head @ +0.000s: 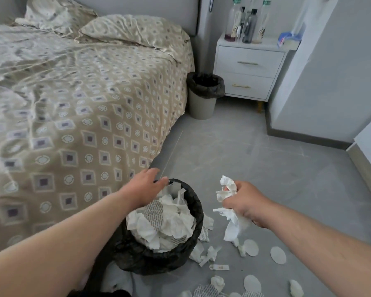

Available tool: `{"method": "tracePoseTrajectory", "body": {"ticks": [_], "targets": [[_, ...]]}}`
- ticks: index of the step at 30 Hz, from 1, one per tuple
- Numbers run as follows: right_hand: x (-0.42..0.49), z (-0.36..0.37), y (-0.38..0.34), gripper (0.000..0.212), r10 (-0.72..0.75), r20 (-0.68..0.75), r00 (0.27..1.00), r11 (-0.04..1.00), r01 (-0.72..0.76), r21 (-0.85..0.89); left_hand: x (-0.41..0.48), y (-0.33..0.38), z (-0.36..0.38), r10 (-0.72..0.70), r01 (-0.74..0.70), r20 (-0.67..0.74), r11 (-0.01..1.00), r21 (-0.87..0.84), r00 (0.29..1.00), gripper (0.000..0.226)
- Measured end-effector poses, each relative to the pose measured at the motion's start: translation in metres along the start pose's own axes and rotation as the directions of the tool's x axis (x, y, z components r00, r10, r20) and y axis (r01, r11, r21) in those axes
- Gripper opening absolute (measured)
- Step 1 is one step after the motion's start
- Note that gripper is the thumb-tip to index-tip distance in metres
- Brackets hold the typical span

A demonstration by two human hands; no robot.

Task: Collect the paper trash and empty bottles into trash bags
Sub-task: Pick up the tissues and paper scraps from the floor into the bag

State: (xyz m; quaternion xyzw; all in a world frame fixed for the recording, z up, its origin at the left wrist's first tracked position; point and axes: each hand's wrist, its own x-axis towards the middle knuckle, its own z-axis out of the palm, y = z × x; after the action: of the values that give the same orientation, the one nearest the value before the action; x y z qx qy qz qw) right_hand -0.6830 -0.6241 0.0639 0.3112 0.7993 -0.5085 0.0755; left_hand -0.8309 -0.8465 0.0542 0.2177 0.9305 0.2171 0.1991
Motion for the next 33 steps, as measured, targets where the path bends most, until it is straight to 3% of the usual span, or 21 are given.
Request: {"method": "tracePoseTrajectory", "body": {"ticks": [2, 4, 6, 8, 10, 13, 18, 22, 23, 26, 27, 29, 31, 33], "targets": [[-0.006, 0.008, -0.006, 0.017, -0.016, 0.017, 1.000, 1.000, 0.016, -0.011, -0.007, 0.003, -0.022, -0.005, -0.006, -0.069, 0.987, -0.162, 0.998, 0.043], [-0.009, 0.018, -0.010, 0.017, -0.003, 0.035, 0.999, 1.000, 0.003, -0.013, -0.018, -0.011, -0.023, -0.107, 0.067, -0.139, 0.962, -0.266, 0.984, 0.043], [-0.010, 0.030, -0.013, 0.019, 0.009, 0.044, 0.999, 1.000, -0.008, -0.023, -0.030, -0.040, -0.002, -0.174, 0.145, -0.085, 0.950, -0.277, 0.981, 0.048], [-0.005, 0.042, -0.012, 0.021, 0.031, 0.035, 0.999, 0.999, -0.030, -0.024, -0.037, -0.072, 0.032, -0.154, 0.164, 0.070, 0.969, -0.187, 0.986, 0.062], [0.001, 0.054, -0.013, 0.024, 0.051, 0.032, 0.998, 0.998, -0.050, -0.022, -0.043, -0.098, 0.059, -0.170, 0.169, 0.210, 0.985, 0.024, 0.963, 0.098], [0.020, 0.074, -0.010, 0.026, 0.058, 0.019, 0.998, 0.998, -0.058, 0.001, -0.044, -0.122, 0.078, -0.224, 0.189, 0.271, 0.971, 0.149, 0.936, 0.129], [0.054, 0.121, -0.015, 0.027, 0.040, 0.061, 0.997, 0.999, -0.041, 0.026, -0.035, -0.137, 0.082, -0.182, 0.127, 0.257, 0.968, 0.215, 0.949, 0.126], [0.072, 0.145, -0.013, 0.064, -0.046, 0.155, 0.987, 0.999, 0.047, -0.002, -0.033, -0.143, 0.086, -0.146, 0.106, 0.215, 0.977, 0.186, 0.966, 0.126], [0.073, 0.145, -0.014, 0.065, -0.059, 0.163, 0.985, 0.997, 0.066, -0.032, -0.033, -0.144, 0.087, -0.141, 0.103, 0.210, 0.978, 0.181, 0.968, 0.126], [0.073, 0.136, -0.009, 0.043, -0.151, 0.096, 0.984, 0.980, 0.162, -0.114, -0.033, -0.143, 0.086, -0.127, 0.092, 0.203, 0.981, 0.174, 0.971, 0.125], [0.072, 0.131, -0.005, 0.044, -0.226, 0.096, 0.969, 0.943, 0.242, -0.227, -0.032, -0.143, 0.086, -0.123, 0.090, 0.200, 0.982, 0.166, 0.972, 0.125], [0.070, 0.126, 0.004, 0.057, -0.318, 0.252, 0.914, 0.754, 0.404, -0.517, -0.033, -0.143, 0.085, -0.116, 0.086, 0.198, 0.984, 0.157, 0.973, 0.124], [0.068, 0.128, 0.012, 0.083, -0.236, 0.454, 0.859, 0.583, 0.499, -0.641, -0.033, -0.143, 0.085, -0.112, 0.082, 0.194, 0.985, 0.154, 0.975, 0.124], [0.069, 0.137, 0.015, 0.101, -0.153, 0.556, 0.817, 0.457, 0.558, -0.693, -0.033, -0.143, 0.085, -0.110, 0.082, 0.187, 0.985, 0.151, 0.976, 0.124]]}}
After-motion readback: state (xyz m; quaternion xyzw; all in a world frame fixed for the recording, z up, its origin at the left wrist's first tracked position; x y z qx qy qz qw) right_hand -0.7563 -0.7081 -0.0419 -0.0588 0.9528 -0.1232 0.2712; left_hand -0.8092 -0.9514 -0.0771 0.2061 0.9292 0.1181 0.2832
